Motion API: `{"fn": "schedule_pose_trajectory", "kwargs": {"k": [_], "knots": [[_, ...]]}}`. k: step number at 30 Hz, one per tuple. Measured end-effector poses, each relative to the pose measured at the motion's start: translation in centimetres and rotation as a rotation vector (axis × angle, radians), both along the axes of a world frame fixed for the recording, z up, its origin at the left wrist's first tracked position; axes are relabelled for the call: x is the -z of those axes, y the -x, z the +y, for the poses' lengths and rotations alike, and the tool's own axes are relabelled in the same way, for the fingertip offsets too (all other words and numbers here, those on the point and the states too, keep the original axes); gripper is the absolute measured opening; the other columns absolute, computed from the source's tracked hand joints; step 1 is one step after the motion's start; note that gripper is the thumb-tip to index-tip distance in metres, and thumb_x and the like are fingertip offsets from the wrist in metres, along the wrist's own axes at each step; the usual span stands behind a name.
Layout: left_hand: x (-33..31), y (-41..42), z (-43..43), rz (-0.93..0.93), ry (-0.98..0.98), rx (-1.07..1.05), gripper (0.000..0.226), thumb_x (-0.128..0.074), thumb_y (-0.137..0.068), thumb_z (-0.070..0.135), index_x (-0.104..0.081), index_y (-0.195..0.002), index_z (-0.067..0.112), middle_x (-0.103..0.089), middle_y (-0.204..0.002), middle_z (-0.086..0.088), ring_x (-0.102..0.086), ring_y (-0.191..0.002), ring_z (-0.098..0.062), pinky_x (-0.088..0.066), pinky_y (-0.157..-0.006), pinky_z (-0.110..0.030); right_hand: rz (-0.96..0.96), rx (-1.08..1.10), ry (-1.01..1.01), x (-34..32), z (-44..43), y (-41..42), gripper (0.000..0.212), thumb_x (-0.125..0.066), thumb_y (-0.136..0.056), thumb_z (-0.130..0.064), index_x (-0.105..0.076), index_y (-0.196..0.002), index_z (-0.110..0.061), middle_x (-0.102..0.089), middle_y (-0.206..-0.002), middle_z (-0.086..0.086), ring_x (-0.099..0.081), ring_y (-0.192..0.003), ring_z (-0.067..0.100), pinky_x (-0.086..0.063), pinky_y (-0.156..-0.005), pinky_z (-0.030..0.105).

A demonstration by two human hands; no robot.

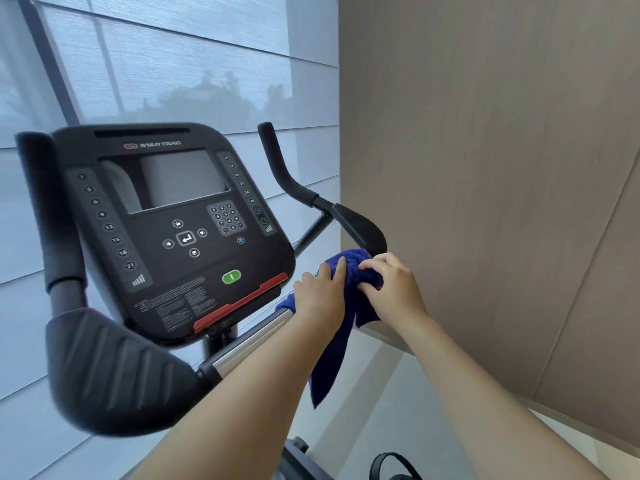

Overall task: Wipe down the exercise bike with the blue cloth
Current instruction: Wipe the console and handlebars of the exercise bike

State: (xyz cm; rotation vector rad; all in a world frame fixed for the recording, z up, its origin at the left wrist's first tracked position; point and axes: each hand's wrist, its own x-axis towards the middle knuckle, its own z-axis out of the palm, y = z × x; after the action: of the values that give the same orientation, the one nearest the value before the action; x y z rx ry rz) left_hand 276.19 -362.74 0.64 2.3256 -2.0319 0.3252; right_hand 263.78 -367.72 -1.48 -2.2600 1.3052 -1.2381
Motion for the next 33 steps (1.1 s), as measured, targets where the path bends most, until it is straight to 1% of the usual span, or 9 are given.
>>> {"fn": "schedule_pose_trajectory", "kwargs": {"k": [4,7,12,18,22,25,28,30,33], "knots": [[-0.5,-1.2,3.2,-0.080,0.041,0.012,0.066,-0.046,-0.094,0.021,-0.009,-0.148,0.014,-0.041,-0.134,-0.010,-0.048,-0.108,-0.028,-0.031,-0.072,-0.032,-0.025,-0.009,0.058,-0.1,2.6,-1.6,0.022,-0.065,-0.080,-0.007,-0.068,-0.099,-0.017,-0.058,-0.107,-0.003,-0.048,-0.087,0.006,-0.032,-0.072,0.007],[-1.1,-2.5,5.9,-0.034,0.087,0.060,0.043,-0.046,-0.091,0.011,-0.035,-0.133,0.009,-0.049,-0.122,-0.010,-0.048,-0.107,-0.028,-0.030,-0.073,-0.030,-0.050,-0.049,0.076,-0.5,4.8,-2.7,0.020,-0.063,-0.079,-0.004,-0.069,-0.093,-0.017,-0.065,-0.103,-0.003,-0.055,-0.091,0.011,-0.031,-0.075,0.006],[-3.0,-6.0,10.4,0.030,0.078,0.105,0.027,-0.045,-0.091,0.008,-0.046,-0.118,0.008,-0.047,-0.115,-0.011,-0.045,-0.104,-0.028,-0.035,-0.071,-0.033,-0.034,-0.124,0.079,-1.4,8.8,-5.3,0.020,-0.062,-0.084,-0.007,-0.067,-0.101,-0.016,-0.065,-0.107,-0.002,-0.054,-0.093,0.007,-0.040,-0.082,0.015],[-5.9,-11.9,16.4,0.046,0.258,0.265,0.051,-0.043,-0.091,0.008,-0.031,-0.140,0.019,-0.044,-0.121,-0.005,-0.042,-0.104,-0.025,-0.043,-0.078,-0.036,-0.208,-0.194,0.132,-4.0,15.1,-9.4,0.018,-0.058,-0.087,-0.009,-0.059,-0.100,-0.020,-0.057,-0.101,-0.006,-0.055,-0.086,0.004,-0.046,-0.078,0.016],[-7.5,-15.9,20.3,-0.001,0.224,0.326,0.051,-0.045,-0.088,0.008,-0.035,-0.137,0.021,-0.038,-0.126,-0.005,-0.036,-0.109,-0.025,-0.043,-0.091,-0.038,-0.256,-0.218,0.155,-4.6,19.7,-12.9,0.018,-0.060,-0.081,-0.012,-0.054,-0.095,-0.022,-0.052,-0.100,-0.006,-0.055,-0.085,0.005,-0.047,-0.074,0.016],[-7.2,-18.3,22.7,-0.044,0.083,0.355,0.059,-0.044,-0.086,0.009,-0.029,-0.142,0.018,-0.026,-0.142,-0.005,-0.027,-0.124,-0.026,-0.031,-0.108,-0.035,-0.179,-0.199,0.121,-3.6,22.2,-14.9,0.030,-0.057,-0.082,-0.025,-0.053,-0.112,-0.021,-0.049,-0.115,-0.005,-0.051,-0.099,0.006,-0.044,-0.088,0.024],[-5.6,-19.3,24.2,-0.051,-0.026,0.399,0.068,-0.042,-0.087,0.013,-0.013,-0.148,0.011,-0.007,-0.157,-0.006,-0.003,-0.143,-0.021,0.000,-0.114,-0.022,0.034,-0.183,0.054,-2.0,23.7,-16.9,0.047,-0.043,-0.094,-0.033,-0.037,-0.139,-0.023,-0.037,-0.143,0.001,-0.034,-0.130,0.015,-0.026,-0.110,0.032],[-4.5,-19.8,24.7,0.005,-0.053,0.384,0.068,-0.040,-0.089,0.015,-0.007,-0.149,0.011,-0.001,-0.158,-0.005,0.003,-0.145,-0.018,-0.005,-0.116,-0.027,0.099,-0.169,0.015,-1.1,24.6,-17.8,0.045,-0.036,-0.098,-0.033,-0.035,-0.141,-0.022,-0.035,-0.147,0.004,-0.027,-0.135,0.020,-0.020,-0.113,0.035],[-3.8,-20.4,25.0,0.065,-0.035,0.408,0.060,-0.039,-0.093,0.015,-0.014,-0.148,0.012,-0.008,-0.158,-0.003,-0.004,-0.145,-0.017,-0.008,-0.114,-0.027,0.077,-0.125,0.011,-1.2,25.4,-17.8,0.036,-0.038,-0.097,-0.035,-0.047,-0.128,-0.019,-0.049,-0.132,0.002,-0.042,-0.122,0.020,-0.032,-0.105,0.034]]}}
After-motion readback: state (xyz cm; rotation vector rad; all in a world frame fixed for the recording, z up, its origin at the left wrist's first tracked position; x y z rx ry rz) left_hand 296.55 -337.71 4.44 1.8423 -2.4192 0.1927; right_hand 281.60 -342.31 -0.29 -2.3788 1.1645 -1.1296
